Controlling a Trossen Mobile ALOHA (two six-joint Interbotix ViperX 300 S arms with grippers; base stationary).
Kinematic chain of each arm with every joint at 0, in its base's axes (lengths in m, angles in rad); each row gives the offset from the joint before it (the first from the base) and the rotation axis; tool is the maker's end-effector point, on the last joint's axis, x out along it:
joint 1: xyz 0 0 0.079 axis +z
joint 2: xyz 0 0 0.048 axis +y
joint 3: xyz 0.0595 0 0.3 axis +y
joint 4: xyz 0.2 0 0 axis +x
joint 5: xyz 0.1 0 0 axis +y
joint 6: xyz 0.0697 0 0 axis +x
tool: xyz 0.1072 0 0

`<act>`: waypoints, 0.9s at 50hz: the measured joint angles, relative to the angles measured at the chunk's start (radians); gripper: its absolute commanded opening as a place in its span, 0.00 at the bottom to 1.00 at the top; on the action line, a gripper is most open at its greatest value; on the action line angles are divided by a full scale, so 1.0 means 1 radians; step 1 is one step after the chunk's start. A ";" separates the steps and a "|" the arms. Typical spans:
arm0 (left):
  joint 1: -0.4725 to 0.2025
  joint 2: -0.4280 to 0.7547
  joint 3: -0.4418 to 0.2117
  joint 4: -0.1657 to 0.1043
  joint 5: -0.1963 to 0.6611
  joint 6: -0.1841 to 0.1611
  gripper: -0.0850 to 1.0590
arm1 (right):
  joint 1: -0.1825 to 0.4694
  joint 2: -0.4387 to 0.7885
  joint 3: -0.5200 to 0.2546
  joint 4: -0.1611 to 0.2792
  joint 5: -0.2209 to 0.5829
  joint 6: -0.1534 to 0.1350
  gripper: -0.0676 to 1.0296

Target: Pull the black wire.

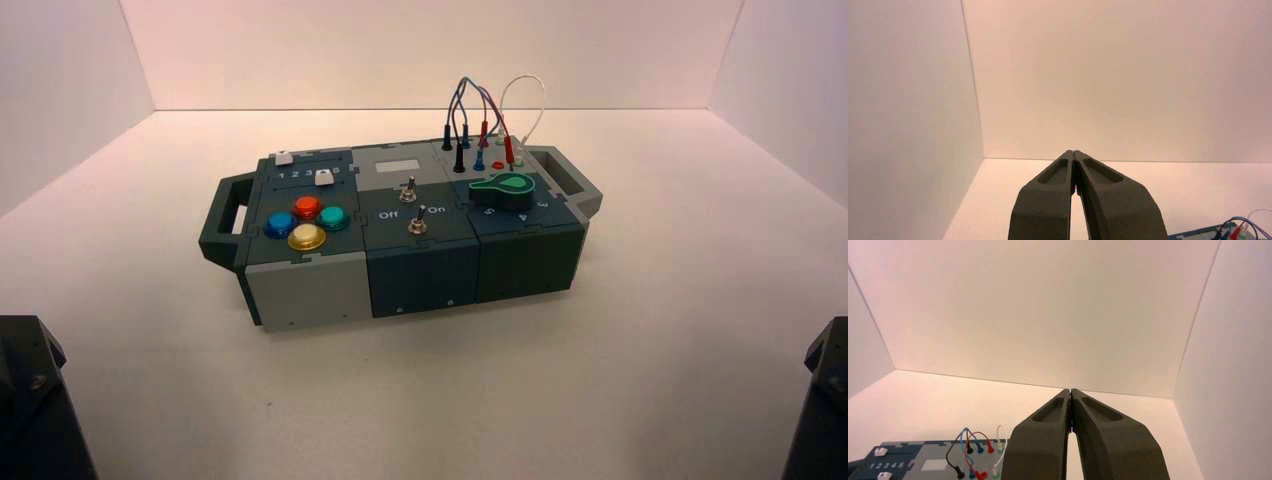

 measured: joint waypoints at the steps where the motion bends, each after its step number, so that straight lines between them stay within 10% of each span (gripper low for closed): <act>1: 0.000 0.002 0.000 0.000 0.000 0.000 0.05 | 0.002 0.000 0.000 0.000 0.000 0.000 0.04; 23: -0.026 0.029 0.000 -0.011 0.052 0.000 0.05 | 0.017 0.023 0.000 0.006 0.012 0.000 0.04; 45: -0.437 0.339 -0.025 -0.014 0.161 0.003 0.05 | 0.169 0.201 -0.006 0.025 0.117 0.000 0.04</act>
